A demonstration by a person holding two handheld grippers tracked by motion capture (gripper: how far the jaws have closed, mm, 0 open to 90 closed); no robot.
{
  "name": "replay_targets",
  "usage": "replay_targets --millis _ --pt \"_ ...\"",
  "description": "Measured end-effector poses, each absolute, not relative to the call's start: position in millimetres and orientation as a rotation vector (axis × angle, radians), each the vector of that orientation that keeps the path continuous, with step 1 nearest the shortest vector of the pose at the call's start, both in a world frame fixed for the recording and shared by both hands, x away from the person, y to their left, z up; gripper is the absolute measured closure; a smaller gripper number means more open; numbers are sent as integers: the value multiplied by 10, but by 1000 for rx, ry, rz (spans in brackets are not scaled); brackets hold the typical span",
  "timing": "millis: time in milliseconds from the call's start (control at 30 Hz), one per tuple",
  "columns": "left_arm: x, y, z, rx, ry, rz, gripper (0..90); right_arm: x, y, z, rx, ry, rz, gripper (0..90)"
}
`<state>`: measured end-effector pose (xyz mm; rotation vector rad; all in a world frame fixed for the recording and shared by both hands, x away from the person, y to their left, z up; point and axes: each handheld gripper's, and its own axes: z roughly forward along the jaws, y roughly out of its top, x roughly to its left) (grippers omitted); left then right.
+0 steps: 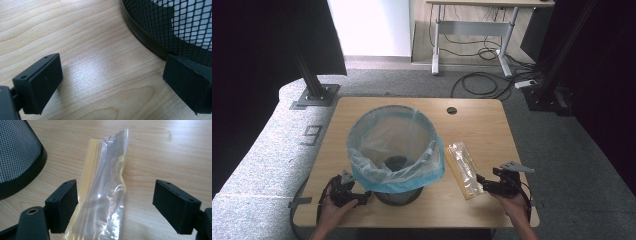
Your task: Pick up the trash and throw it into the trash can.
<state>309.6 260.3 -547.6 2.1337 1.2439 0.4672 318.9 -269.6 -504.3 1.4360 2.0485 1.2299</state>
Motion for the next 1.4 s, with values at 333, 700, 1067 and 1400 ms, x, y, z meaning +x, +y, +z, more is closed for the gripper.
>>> replay_targets --millis 333,700,1067,1400 --pt "3096 2603 -5477 2133 1244 468 22 3313 -2582 -5026 1406 2077 1225 201" --pt "3096 2603 -5477 2133 1244 468 22 3384 -2543 -5007 1400 2074 1232 201" --pt "3095 2603 -5475 2135 1243 467 22 3539 -2400 -5044 1385 2119 1212 197" --pt "3095 2603 -5475 2136 1243 467 22 3678 -2280 -5147 1384 2165 1140 197"
